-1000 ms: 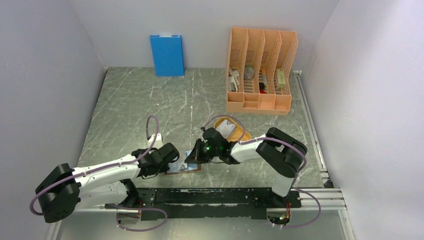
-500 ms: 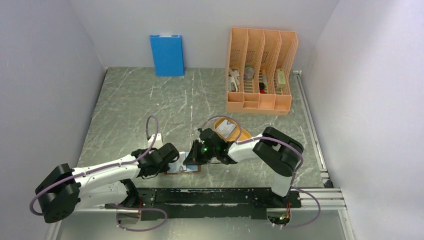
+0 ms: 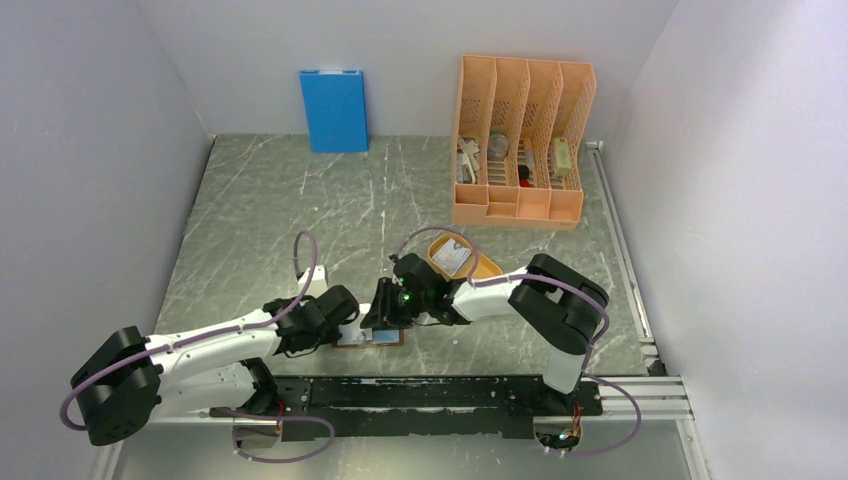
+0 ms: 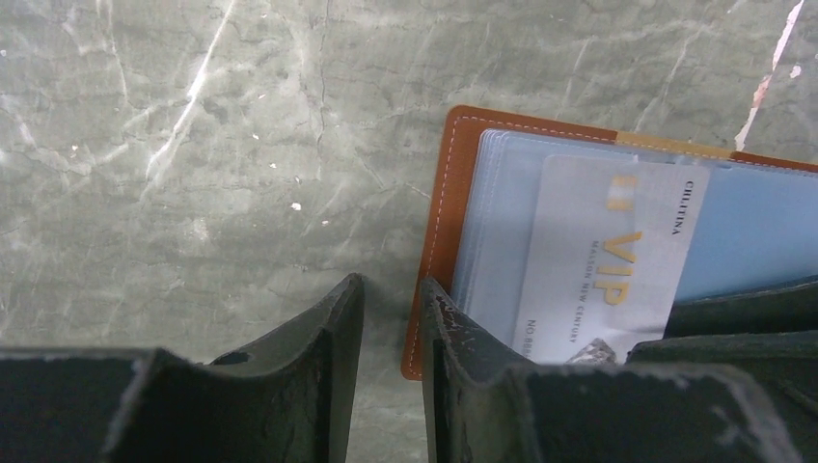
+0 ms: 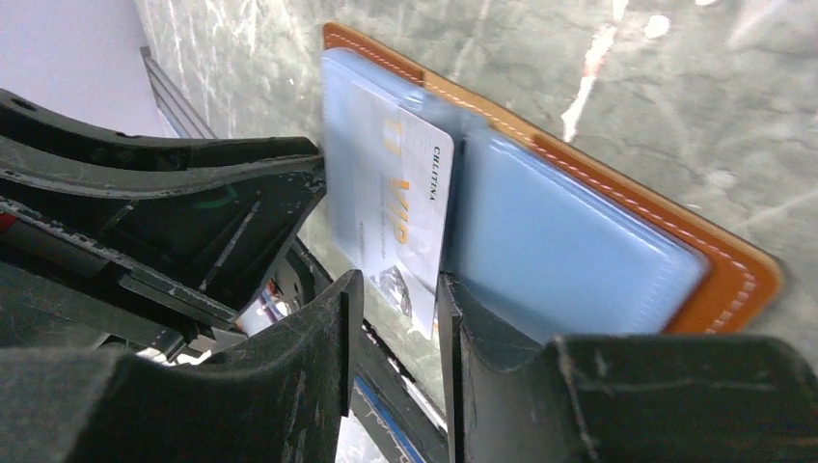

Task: Put the credit cards into the card holder
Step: Insert the credit card into the card holder.

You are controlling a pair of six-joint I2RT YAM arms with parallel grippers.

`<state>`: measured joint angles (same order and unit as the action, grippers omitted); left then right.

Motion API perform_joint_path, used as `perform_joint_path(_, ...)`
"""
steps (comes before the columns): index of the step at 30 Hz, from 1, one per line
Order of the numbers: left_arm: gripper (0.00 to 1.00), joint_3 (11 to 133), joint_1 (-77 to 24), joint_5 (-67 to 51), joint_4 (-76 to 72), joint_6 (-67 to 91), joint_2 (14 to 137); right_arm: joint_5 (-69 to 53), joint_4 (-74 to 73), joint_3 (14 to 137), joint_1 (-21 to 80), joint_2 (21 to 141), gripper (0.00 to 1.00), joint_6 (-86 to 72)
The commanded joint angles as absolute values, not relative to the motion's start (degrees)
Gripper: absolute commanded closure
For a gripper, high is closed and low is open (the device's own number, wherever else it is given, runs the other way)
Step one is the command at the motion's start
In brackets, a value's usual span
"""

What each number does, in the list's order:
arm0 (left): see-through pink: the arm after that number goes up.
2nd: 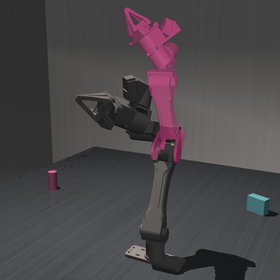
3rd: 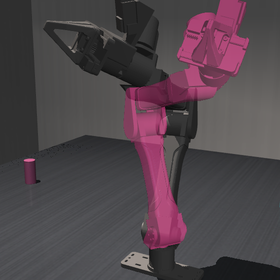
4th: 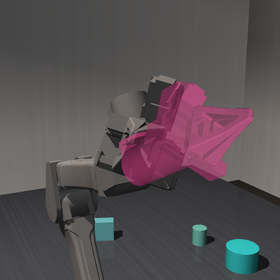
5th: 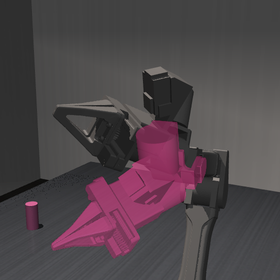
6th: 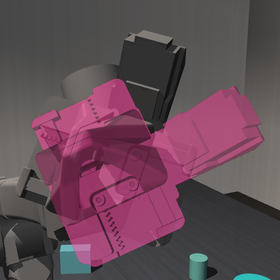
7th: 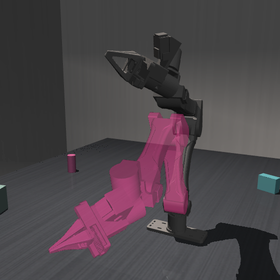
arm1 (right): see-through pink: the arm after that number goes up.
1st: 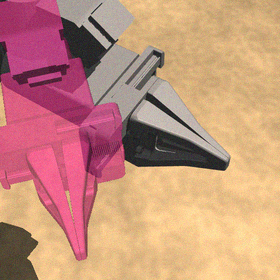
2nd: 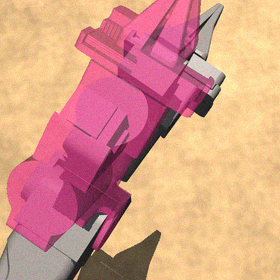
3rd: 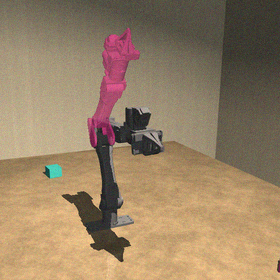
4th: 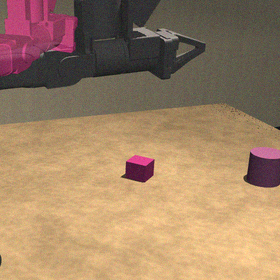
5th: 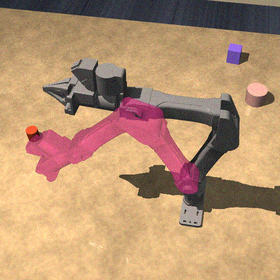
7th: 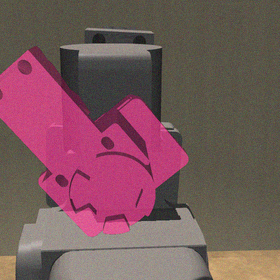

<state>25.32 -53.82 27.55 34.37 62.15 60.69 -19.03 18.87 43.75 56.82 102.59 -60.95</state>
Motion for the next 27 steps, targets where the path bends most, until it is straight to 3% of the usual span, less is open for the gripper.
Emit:
perform_joint_path(1,0.67,23.56,-53.73,23.63,31.79,61.90,61.87,-19.07,17.38,46.30,58.07,103.21,0.62,-58.61)
perform_joint_path(16,0.67,23.87,-53.79,24.70,32.22,62.17,60.13,-19.53,16.33,49.35,59.98,104.40,0.60,-55.62)
perform_joint_path(24,0.57,26.01,-53.78,27.70,36.77,64.07,56.80,-14.70,9.36,49.61,59.30,100.27,0.27,-53.89)
perform_joint_path(27,0.41,29.18,-53.79,29.27,39.94,64.23,55.34,-13.62,6.54,49.09,58.18,96.13,0.15,-52.78)
